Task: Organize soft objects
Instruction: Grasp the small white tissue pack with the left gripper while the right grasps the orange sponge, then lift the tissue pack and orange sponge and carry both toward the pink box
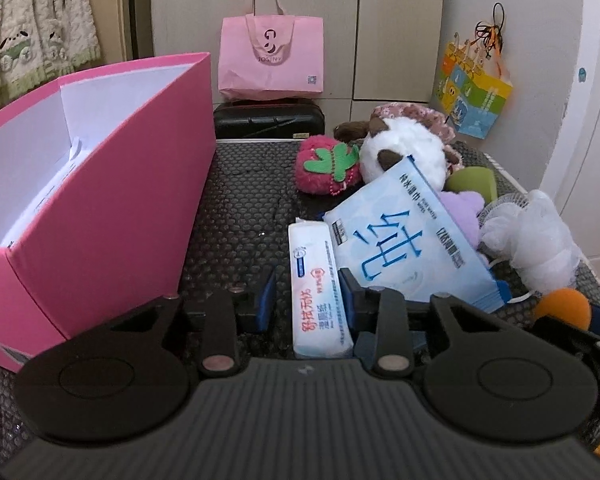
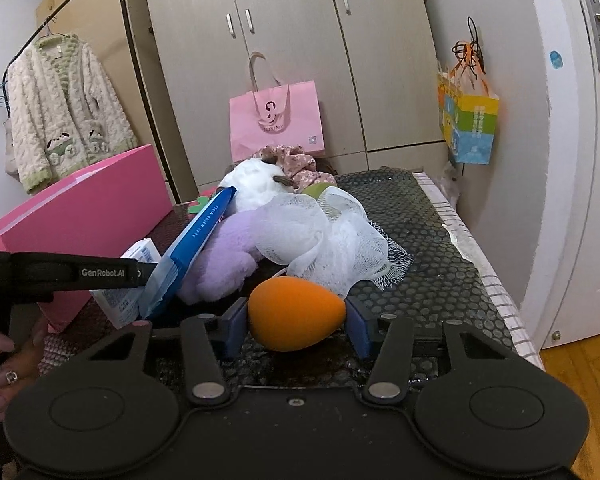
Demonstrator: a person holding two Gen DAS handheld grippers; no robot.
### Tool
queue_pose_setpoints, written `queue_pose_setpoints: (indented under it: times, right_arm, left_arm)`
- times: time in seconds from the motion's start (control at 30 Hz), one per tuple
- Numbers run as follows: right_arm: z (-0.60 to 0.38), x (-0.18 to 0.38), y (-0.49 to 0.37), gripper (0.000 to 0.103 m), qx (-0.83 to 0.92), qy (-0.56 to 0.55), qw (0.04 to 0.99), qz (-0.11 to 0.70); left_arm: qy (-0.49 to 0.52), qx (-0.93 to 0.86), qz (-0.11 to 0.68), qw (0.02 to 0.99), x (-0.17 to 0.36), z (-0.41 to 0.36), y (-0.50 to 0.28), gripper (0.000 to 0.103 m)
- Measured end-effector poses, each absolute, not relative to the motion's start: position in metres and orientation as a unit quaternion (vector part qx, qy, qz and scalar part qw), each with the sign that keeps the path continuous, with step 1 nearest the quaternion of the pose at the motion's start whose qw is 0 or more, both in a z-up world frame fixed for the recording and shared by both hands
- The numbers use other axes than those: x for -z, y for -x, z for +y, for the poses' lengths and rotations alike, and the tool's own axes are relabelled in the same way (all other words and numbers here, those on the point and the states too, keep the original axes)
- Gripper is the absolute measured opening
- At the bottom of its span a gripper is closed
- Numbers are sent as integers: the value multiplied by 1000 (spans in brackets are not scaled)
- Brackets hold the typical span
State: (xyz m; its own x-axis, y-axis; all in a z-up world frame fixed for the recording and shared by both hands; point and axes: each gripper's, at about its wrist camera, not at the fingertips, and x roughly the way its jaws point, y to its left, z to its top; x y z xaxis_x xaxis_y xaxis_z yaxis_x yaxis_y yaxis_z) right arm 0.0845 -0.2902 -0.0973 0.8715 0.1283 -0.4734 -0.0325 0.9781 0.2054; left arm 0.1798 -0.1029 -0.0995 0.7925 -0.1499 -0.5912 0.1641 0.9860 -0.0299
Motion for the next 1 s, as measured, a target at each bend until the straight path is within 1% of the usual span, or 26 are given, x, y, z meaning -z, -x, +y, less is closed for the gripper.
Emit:
queue_pose_setpoints:
  times: [0.03,0.07,0.1,0.13,0.43,0.63,1.0]
  right_arm:
    - [-291,97,-84,56,-42,-98,962,250]
    - [-292,97,-84,56,-42,-100,962,250]
    - [-292,97,-84,56,-42,-100,962,249]
    - [-292,97,-83,56,-42,-100,963,248]
    - [-291,90,-70,56,-38,-95,965,242]
    - [-292,86,-66,56,-42,-103,962,251]
    - [-284,76,-63,56,-48,-86,958,269]
  left_arm:
    - [-10,80,313,946,101,-103,-180,32]
    - [-6,80,314,946,102,-102,-181,30]
    - [-3,82,315,946,101,-101,-181,26]
    - [0,88,317,945,101,-101,-180,21]
    - [0,99,311,945,98,-95,-167,20]
    - [-27,100,290,951,88,-93,-149,20]
    - [-48,113,297,947,86,-88,-144,20]
